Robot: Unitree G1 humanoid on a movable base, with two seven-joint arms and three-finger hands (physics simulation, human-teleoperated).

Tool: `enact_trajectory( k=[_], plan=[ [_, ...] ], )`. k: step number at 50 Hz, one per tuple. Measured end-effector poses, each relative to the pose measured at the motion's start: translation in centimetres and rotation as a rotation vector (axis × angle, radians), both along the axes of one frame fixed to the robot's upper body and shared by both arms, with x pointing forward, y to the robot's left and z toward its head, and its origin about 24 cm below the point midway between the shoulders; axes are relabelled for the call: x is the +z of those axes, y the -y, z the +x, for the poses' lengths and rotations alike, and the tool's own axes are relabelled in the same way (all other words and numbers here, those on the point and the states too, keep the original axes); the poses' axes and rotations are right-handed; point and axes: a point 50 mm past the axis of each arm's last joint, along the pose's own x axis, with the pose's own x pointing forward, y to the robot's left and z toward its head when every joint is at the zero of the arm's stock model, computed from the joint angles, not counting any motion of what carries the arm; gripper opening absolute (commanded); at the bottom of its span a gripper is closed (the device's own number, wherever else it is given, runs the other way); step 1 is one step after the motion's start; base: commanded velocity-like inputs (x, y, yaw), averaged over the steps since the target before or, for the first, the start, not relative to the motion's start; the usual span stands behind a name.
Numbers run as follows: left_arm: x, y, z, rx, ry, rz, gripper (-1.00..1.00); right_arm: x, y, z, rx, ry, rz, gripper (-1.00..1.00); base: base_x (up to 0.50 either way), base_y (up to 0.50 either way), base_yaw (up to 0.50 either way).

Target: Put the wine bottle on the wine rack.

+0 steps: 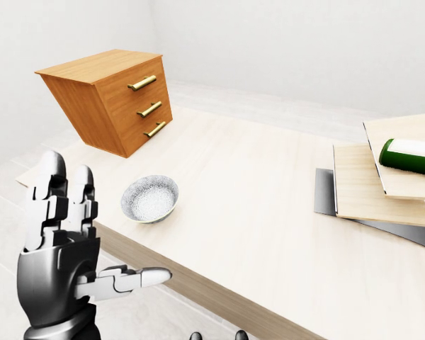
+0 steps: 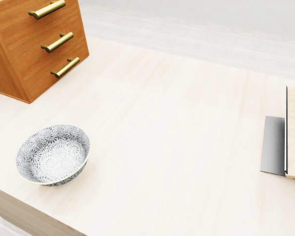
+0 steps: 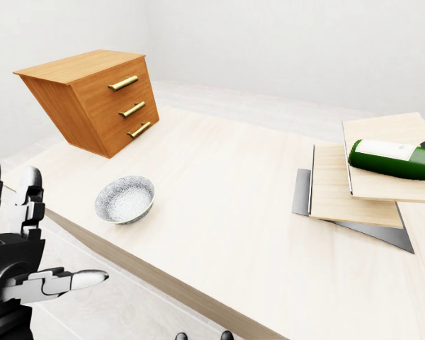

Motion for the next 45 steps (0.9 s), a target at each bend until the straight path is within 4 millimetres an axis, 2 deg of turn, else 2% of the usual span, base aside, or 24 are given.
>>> enact_trajectory(
  k=[11, 27, 33, 45],
  plan=[
    [0.3, 0.1, -0.1, -0.003, 0.013, 0.003, 1.00, 3.5, -1.9, -1.6, -0.011, 0.162, -0.058, 1.00, 0.00, 0.00, 0.00],
    [0.9, 0.4, -0.3, -0.010, 0.045, 0.009, 1.00, 6.5, -4.8, -2.6, 0.056, 0.341, -0.065, 1.00, 0.00, 0.00, 0.00],
    [1.0, 0.4, -0.4, -0.014, 0.049, 0.007, 1.00, 7.6, -6.2, -2.5, 0.090, 0.357, -0.101, 1.00, 0.00, 0.00, 0.00],
    [1.0, 0.5, -0.4, -0.027, 0.046, -0.003, 1.00, 9.7, -10.2, -1.4, 0.137, 0.317, -0.300, 1.00, 0.00, 0.00, 0.00]
  ],
)
